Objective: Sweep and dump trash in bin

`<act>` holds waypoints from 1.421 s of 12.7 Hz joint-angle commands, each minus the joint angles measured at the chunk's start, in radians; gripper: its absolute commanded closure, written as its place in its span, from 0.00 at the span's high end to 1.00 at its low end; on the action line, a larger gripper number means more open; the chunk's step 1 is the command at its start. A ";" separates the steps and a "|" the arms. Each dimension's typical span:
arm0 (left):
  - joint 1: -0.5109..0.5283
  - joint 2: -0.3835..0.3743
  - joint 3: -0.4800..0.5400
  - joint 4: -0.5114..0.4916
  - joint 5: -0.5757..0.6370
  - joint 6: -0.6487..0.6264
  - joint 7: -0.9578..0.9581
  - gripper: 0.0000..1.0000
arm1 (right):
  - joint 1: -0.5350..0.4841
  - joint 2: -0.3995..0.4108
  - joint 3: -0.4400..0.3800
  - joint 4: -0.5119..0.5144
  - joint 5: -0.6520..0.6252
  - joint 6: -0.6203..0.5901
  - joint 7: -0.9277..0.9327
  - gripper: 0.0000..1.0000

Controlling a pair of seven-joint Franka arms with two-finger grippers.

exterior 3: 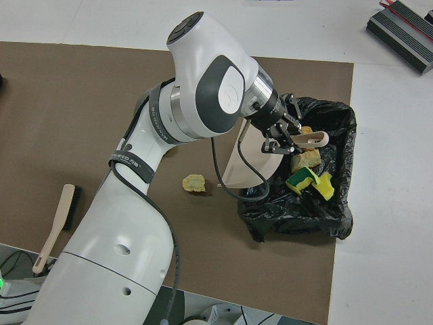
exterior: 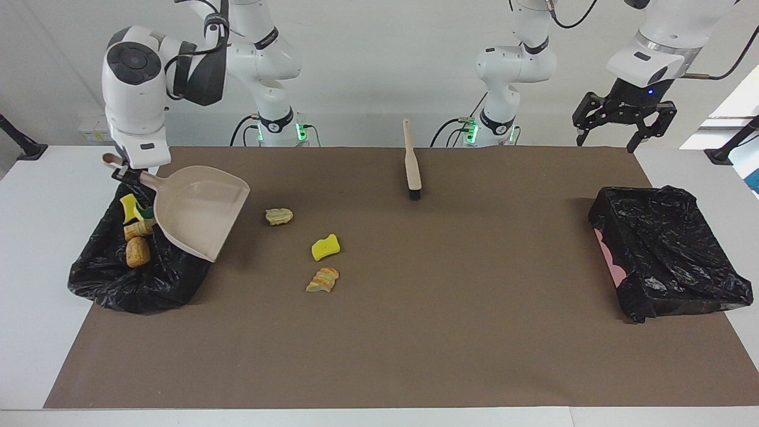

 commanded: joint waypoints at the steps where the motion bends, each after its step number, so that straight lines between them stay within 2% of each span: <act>1: 0.016 -0.001 -0.009 0.015 -0.009 -0.022 0.006 1.00 | 0.066 0.052 -0.001 0.004 0.104 0.002 0.174 0.00; 6: 0.016 -0.001 -0.009 0.015 -0.009 -0.023 0.006 1.00 | 0.217 0.138 -0.001 0.024 0.217 0.065 0.557 0.00; 10: 0.016 -0.001 -0.009 0.015 -0.009 -0.023 0.006 1.00 | 0.367 0.221 -0.001 0.054 0.360 0.137 0.982 0.00; 14: 0.016 -0.001 -0.009 0.015 -0.010 -0.022 0.005 1.00 | 0.500 0.364 -0.001 0.189 0.496 0.147 1.387 0.00; 18: 0.016 -0.001 -0.009 0.017 -0.010 -0.026 0.008 1.00 | 0.605 0.606 -0.001 0.476 0.526 0.147 1.705 0.00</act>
